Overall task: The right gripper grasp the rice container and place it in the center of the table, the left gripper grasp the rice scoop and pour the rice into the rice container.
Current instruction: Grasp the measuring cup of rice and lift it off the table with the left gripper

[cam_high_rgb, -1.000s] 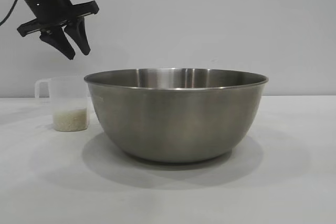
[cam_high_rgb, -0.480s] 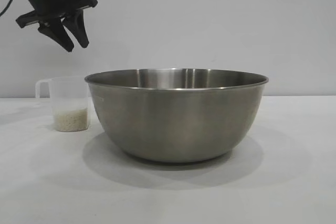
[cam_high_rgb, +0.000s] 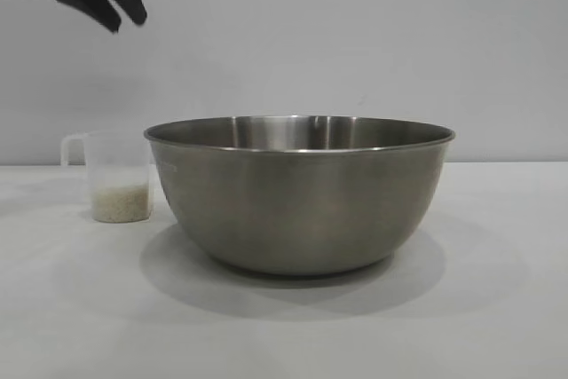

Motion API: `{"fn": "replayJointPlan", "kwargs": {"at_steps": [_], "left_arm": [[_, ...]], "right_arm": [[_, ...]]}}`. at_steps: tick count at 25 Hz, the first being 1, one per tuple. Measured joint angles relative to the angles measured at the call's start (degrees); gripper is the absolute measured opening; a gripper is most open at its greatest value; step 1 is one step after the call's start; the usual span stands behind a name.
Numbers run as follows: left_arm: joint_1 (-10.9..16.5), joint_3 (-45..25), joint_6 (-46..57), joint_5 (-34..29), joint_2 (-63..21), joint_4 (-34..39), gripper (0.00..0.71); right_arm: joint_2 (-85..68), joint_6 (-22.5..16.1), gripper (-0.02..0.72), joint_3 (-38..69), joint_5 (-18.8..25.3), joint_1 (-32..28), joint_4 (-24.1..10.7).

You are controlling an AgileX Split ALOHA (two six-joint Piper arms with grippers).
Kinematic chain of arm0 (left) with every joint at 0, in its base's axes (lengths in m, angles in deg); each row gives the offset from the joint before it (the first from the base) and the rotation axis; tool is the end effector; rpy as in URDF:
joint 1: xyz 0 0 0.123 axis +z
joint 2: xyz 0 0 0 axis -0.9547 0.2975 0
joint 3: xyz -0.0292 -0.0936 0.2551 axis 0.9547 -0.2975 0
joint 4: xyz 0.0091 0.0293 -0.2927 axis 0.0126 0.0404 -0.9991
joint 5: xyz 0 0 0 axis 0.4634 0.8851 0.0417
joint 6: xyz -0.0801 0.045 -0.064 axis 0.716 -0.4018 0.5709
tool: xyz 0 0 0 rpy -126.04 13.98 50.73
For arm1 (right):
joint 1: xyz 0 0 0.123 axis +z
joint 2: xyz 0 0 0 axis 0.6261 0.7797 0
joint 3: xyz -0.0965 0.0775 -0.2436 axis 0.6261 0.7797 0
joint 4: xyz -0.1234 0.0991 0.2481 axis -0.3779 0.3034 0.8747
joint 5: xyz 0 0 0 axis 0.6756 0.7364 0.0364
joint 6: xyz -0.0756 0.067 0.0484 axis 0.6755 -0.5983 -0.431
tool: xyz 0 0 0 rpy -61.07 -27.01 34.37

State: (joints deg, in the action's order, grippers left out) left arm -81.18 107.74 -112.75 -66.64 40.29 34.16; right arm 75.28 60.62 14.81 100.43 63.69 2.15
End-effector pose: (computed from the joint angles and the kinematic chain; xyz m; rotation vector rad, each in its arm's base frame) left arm 0.4619 -0.0857 0.2441 0.2062 2.0634 -0.2668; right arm 0.0667 0.0268 0.2728 -0.4469 2.1608 0.2113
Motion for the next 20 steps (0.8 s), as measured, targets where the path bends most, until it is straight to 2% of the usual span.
{"fn": "replayJointPlan", "kwargs": {"at_steps": [2,4,8,11,15,20], "left_arm": [[-1.9,-5.8,-9.1,6.6,-4.6,-5.6,0.223],[-4.3,-10.9,-15.0,11.7,-8.4,-7.9,0.223],[-6.4,-18.0,-17.4,13.8,-13.4,-9.3,0.223],[-6.6,-19.4,-17.6,9.8,-14.3,-13.1,0.223],[-6.6,-20.8,-18.6,2.9,-14.3,-24.4,0.223],[-6.1,-23.8,-31.2,-10.2,-14.3,-38.7,0.223]], "right_arm": [[0.0,0.0,0.290,0.0,0.0,0.0,0.0],[0.0,0.0,0.290,0.0,0.1,0.0,0.0],[0.0,0.0,0.290,0.0,0.1,0.0,0.0],[0.0,0.0,0.290,0.0,0.1,0.0,0.0],[0.0,0.0,0.290,0.0,0.1,0.0,0.0],[0.0,0.0,0.290,0.0,0.1,0.0,0.0]]}}
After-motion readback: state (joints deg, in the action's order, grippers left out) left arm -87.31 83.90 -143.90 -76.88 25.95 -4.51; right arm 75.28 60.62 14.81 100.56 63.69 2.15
